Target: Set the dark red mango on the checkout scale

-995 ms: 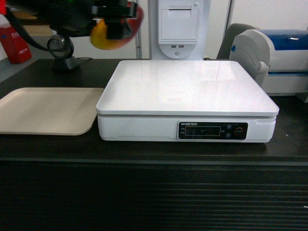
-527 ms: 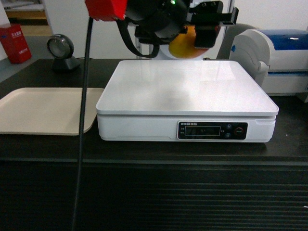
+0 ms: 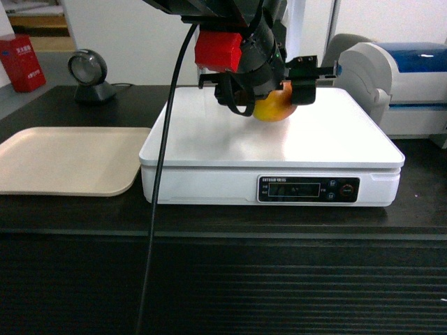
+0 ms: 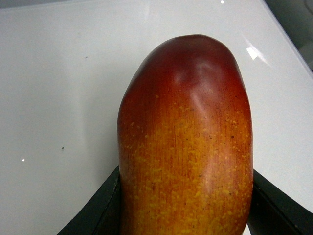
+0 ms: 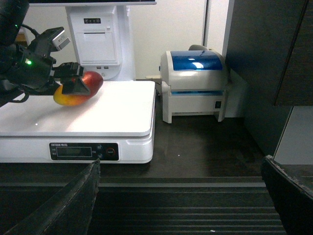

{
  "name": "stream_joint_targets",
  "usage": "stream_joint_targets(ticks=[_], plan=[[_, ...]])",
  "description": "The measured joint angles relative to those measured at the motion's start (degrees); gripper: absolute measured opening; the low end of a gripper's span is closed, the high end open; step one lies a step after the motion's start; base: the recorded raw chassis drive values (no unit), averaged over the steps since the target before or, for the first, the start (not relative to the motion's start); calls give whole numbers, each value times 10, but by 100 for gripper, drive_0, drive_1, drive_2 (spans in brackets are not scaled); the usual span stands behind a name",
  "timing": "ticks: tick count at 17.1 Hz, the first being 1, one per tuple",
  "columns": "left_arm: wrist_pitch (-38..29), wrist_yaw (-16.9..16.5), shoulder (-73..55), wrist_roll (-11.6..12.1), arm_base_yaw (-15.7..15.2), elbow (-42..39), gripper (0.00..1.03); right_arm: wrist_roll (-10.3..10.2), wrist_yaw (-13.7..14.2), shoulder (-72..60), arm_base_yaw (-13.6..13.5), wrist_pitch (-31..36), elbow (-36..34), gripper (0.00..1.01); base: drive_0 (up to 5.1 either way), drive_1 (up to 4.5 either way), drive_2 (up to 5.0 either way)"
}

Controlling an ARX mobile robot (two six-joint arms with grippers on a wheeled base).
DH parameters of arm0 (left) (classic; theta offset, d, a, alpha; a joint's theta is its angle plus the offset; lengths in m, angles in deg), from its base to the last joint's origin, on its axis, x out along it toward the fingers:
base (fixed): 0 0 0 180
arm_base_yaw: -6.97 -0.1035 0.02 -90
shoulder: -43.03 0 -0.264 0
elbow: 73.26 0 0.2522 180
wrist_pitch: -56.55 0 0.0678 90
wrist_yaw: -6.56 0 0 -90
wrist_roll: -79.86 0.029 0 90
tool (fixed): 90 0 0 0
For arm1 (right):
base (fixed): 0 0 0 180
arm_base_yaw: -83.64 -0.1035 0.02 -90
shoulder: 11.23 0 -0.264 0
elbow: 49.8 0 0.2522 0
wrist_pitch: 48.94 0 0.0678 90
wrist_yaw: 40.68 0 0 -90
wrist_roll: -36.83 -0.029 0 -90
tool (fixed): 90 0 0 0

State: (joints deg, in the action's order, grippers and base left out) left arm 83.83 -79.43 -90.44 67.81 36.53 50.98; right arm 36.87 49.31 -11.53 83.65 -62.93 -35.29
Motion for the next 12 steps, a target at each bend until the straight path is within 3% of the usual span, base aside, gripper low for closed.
stream_joint_targets(ticks=[8, 12], plan=[[27, 33, -15, -9, -6, 17, 59, 0, 0, 0, 0, 0, 0, 98, 0, 0, 0], [6, 25, -14, -10, -11, 5, 99, 0, 0, 0, 0, 0, 0, 98, 0, 0, 0]])
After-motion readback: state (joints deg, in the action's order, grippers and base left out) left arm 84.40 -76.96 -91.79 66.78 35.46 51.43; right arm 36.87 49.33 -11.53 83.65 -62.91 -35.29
